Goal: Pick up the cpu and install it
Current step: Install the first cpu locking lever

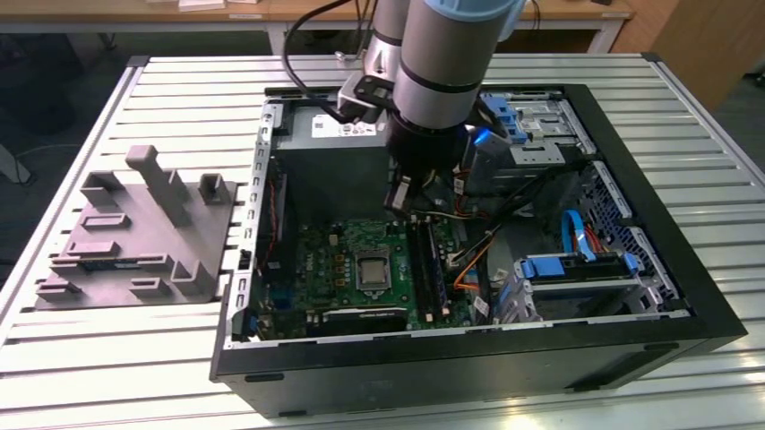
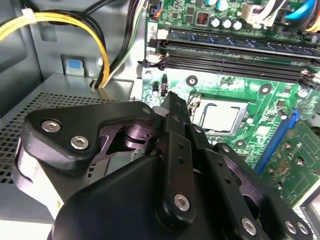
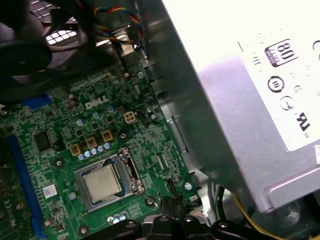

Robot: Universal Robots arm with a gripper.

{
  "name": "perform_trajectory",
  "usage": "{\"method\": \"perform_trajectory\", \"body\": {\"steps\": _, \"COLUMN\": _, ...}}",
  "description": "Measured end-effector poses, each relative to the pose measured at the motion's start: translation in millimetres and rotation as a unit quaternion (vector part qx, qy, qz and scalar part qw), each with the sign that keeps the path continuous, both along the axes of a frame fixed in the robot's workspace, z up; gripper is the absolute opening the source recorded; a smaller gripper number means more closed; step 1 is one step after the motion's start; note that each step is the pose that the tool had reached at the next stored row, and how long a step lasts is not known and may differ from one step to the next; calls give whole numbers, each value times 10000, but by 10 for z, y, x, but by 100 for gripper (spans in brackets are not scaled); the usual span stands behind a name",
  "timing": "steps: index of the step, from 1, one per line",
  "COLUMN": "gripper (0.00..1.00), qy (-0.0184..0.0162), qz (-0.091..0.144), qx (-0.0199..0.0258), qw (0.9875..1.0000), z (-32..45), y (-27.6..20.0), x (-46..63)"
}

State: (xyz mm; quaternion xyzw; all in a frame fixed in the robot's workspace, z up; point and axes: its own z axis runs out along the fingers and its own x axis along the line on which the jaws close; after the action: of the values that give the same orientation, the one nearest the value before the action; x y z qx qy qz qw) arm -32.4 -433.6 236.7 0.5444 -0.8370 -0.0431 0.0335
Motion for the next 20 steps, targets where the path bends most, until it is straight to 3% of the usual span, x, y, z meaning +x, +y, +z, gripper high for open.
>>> {"method": "perform_trajectory", "body": {"steps": 8, "gripper": 11, "qy": -2, "qz": 64, "qx": 0, "qw": 10000, "z": 0, "y": -96, "x": -18}}
{"method": "perform_trajectory", "body": {"steps": 20, "gripper": 11, "qy": -8, "qz": 70, "qx": 0, "qw": 10000, "z": 0, "y": -104, "x": -22}}
